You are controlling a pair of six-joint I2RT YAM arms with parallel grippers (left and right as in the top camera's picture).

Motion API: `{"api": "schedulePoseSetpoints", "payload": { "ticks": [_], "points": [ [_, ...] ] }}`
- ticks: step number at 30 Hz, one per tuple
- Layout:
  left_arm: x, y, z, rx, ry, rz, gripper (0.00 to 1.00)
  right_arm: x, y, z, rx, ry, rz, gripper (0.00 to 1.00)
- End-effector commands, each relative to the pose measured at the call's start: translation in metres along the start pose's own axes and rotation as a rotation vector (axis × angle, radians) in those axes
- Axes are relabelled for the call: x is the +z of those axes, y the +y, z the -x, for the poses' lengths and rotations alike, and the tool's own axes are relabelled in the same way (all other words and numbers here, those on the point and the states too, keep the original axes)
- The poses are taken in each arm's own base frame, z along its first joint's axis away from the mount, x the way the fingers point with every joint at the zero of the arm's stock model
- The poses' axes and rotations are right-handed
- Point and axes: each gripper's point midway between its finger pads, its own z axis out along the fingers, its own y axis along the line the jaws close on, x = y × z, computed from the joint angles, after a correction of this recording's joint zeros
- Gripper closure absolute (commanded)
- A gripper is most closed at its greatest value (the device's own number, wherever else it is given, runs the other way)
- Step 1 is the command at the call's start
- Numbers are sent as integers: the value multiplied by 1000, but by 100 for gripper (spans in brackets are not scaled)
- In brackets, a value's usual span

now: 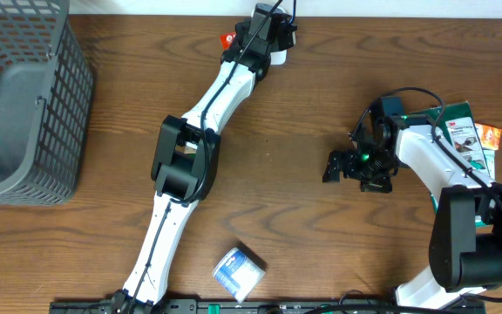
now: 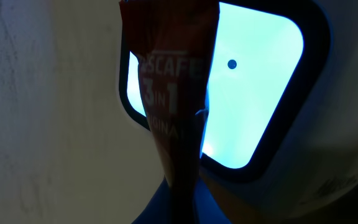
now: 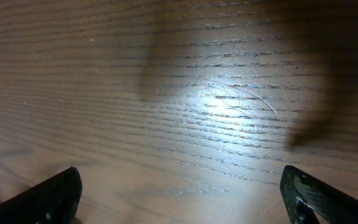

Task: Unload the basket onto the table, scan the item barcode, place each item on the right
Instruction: 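Hold the coffee stick in front of the scanner with the left gripper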

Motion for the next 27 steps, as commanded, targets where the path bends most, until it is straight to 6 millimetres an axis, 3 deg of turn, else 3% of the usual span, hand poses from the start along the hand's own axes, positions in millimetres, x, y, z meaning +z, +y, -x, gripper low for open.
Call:
{"api": "schedulePoseSetpoints", "payload": {
  "ticks": [1,27],
  "points": [
    [7,-8,-5,13,15,-11,93,-7,2,3,-21,-25,6,1],
    [10,-7,-10,5,6,-19,93,-7,2,3,-21,-25,6,1]
  ]
}}
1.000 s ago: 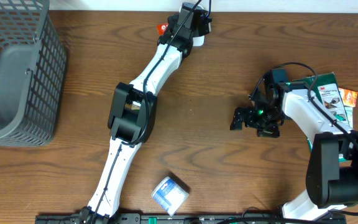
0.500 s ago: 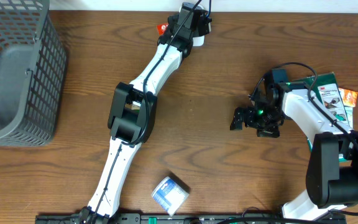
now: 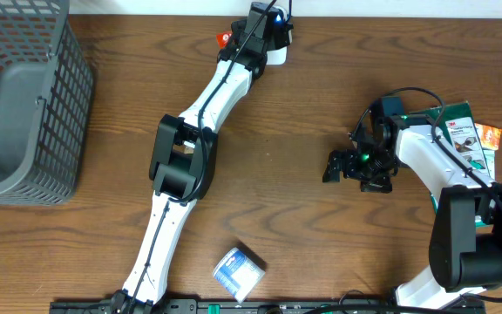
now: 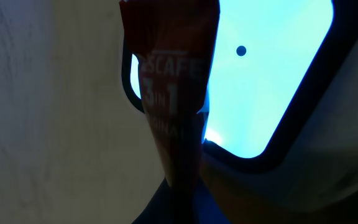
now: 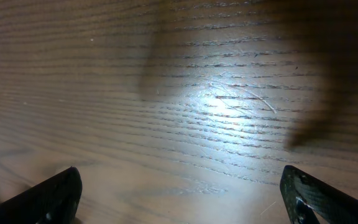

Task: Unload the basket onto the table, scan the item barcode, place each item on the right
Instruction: 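Hold the coffee stick in front of the scanner with the left gripper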

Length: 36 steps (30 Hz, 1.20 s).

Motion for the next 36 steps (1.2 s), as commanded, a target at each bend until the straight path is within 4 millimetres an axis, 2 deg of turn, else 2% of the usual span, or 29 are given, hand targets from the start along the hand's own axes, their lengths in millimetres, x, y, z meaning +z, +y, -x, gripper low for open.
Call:
{"api": "schedulePoseSetpoints", "payload": {
  "ticks": [1,16,23,27,30,32,36],
  "points": [
    [7,-10,-3,9,-1,-19,93,-7,2,3,-21,-25,6,1],
    [7,-9,-3,9,2,-17,93,-7,2,3,-21,-25,6,1],
    [2,6,-14,3,71,34,93,-7,2,3,-21,-25,6,1],
    [-17,34,-9,-26,58,80,93,-7,2,3,-21,-25,6,1],
    [-41,63,-2,-87,30,123,93,-7,2,3,-21,-25,6,1],
    [-62,83,1,-157,13,140,93,-7,2,3,-21,-25,6,1],
    [-109,106,-5,-384,5,109,93,-7,2,3,-21,-25,6,1]
  ]
}}
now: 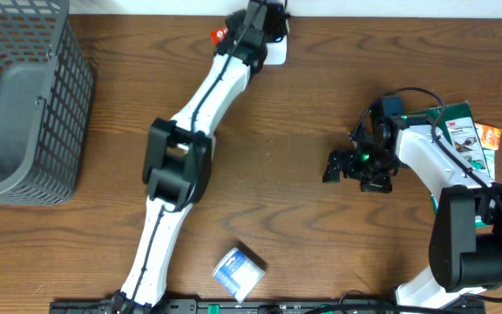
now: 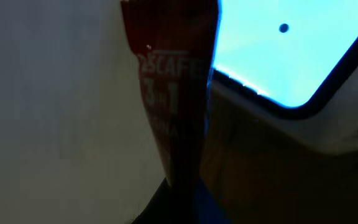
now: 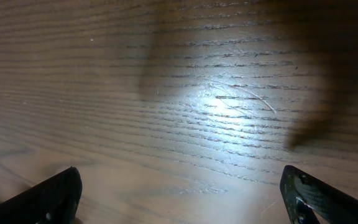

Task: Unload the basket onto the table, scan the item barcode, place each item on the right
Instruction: 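Hold the coffee stick in front of the scanner with the left gripper, then carry the red stick right and drop it beside the wipes pack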

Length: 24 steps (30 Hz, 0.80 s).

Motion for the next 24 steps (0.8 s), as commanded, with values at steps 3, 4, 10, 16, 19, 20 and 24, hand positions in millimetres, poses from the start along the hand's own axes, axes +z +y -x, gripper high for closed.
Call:
{"api": "schedulePoseSetpoints", "payload": {
  "ticks": [3,4,10,16,19,20,24],
  "points": [
    [-112,75,5,-451,-79,-31,93,-7,2,3,-21,-25,6,1],
    [-126,73,4,-504,-89,-85,93,-7,2,3,-21,-25,6,1],
    [-216,49,3,-724,-133,-434,93,-8,6,19,-44,-89,18,1],
    [-267,10,4,-761,-122,-736,93,-9,28,6,16,-26,155,1],
    [-277,-10,10,-758,-126,-872,93,-13,36,7,17,-26,209,1],
    [-279,-16,13,-759,-128,-912,93,-17,37,6,30,-14,228,5],
    [-283,-34,27,-820,-124,-1063,93,-51,30,7,24,-5,266,64]
  ]
}}
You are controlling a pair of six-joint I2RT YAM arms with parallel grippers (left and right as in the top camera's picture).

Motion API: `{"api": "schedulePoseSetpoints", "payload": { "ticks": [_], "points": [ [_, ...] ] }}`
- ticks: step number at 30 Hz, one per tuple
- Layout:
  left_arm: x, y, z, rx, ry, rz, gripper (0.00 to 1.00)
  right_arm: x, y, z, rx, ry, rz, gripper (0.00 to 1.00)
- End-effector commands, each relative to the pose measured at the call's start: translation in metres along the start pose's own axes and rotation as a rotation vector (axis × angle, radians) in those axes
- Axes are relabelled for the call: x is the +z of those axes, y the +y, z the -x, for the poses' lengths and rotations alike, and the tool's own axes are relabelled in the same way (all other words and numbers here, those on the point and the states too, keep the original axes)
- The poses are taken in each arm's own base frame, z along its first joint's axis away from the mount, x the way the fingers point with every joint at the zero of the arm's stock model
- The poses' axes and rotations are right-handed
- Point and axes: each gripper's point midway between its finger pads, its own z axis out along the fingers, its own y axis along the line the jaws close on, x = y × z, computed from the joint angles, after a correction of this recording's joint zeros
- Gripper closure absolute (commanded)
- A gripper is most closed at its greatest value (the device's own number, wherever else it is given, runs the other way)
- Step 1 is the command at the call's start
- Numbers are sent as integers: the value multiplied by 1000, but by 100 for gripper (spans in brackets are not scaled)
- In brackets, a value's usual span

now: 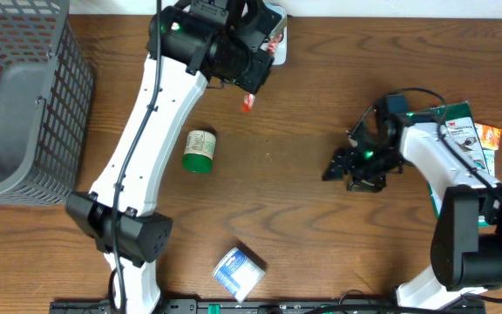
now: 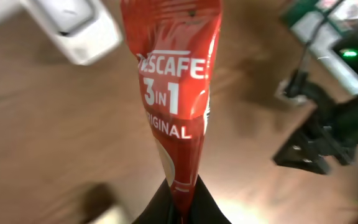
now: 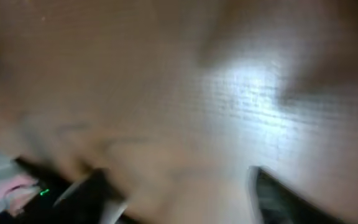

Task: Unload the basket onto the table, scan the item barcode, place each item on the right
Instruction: 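Carry the red stick right and drop it beside the wipes pack, then move the left gripper down toward the green-lidded jar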

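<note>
My left gripper (image 1: 249, 80) is shut on a red Nescafe 3-in-1 sachet (image 2: 173, 93), which points away from the fingers (image 2: 199, 200) over the table. From overhead the sachet's tip (image 1: 247, 103) hangs just below and left of the white scanner (image 1: 274, 44) at the back edge. In the left wrist view the scanner (image 2: 73, 28) sits at the upper left. My right gripper (image 1: 352, 166) stands open and low over bare wood at the middle right, nothing between its fingers (image 3: 277, 194). That view is blurred.
A grey wire basket (image 1: 24, 96) stands at the far left. A green can (image 1: 199, 150) lies beside the left arm. A blue-white packet (image 1: 238, 272) lies near the front edge. A green 3M pack (image 1: 462, 133) and an orange item (image 1: 490, 135) lie at the right edge.
The left gripper has come back from the scanner's window with the sachet and now holds it over the table. The left arm has swung left, uncovering a green can. The right gripper shifted slightly.
The left gripper held the sachet in front of the scanner's lit window, then closer, then off toward the window's edge. Now the sachet is away from the scanner, over the wood. The right gripper stayed open over the table until its slight shift now.
</note>
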Motion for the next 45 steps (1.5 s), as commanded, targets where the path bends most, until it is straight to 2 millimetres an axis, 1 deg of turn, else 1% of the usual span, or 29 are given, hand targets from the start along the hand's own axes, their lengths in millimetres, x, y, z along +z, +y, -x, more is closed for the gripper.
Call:
{"api": "schedulePoseSetpoints", "payload": {
  "ticks": [1,3,6,8,10,12,15,18,22,25,26,27,28,29,30,32,34,36,38,40,42,43,44,45],
  "points": [
    [16,-33,2,-97,15,-223,93,-47,12,15,-35,-78,88,99],
    [27,-48,4,-108,25,-314,93,-74,8,15,-17,-104,95,99],
    [52,-73,5,-107,53,-437,93,-118,0,17,-2,-190,103,99],
    [71,-92,4,-94,75,-514,93,-147,-11,19,29,-270,98,99],
    [97,-111,1,-113,109,-563,93,-174,-22,19,64,-350,91,99],
    [128,-129,-3,-148,148,-584,92,-200,-36,17,104,-433,75,95],
    [177,-163,-13,-198,208,-613,93,-228,-53,10,153,-534,68,92],
    [221,-200,-27,-221,249,-644,92,-241,-63,4,187,-586,63,91],
    [269,-246,-44,-203,252,-692,93,-244,-68,2,205,-594,62,90],
    [283,-266,-50,-157,234,-718,92,-242,-68,2,206,-589,64,89],
    [284,-271,-50,-144,225,-724,84,-242,-68,2,206,-589,64,88],
    [285,-274,-50,-135,216,-716,62,-242,-68,2,206,-588,64,83],
    [287,-275,-49,-122,202,-702,38,-242,-68,2,206,-588,64,67],
    [286,-276,-47,-105,186,-695,21,-242,-68,1,207,-588,64,47],
    [285,-275,-44,-93,172,-690,20,-242,-68,1,208,-586,64,32],
    [279,-276,-38,-73,150,-694,20,-241,-67,0,209,-582,65,24],
    [269,-272,-27,-73,127,-696,20,-240,-67,-1,213,-575,67,21],
    [255,-267,-15,-74,98,-695,20,-239,-67,-2,217,-569,68,23],
    [238,-257,2,-80,55,-665,19,-237,-66,-5,223,-556,71,26],
    [218,-234,22,-103,1,-570,19,-231,-64,-6,221,-536,75,28],
    [197,-207,37,-120,-45,-460,20,-223,-61,-7,216,-510,78,35],
    [183,-191,43,-118,-66,-402,21,-217,-60,-8,212,-491,81,36],
    [173,-180,45,-119,-75,-361,23,-212,-58,-9,211,-476,83,38],
    [158,-164,48,-124,-83,-306,26,-204,-57,-10,206,-457,85,43]
  ]
}}
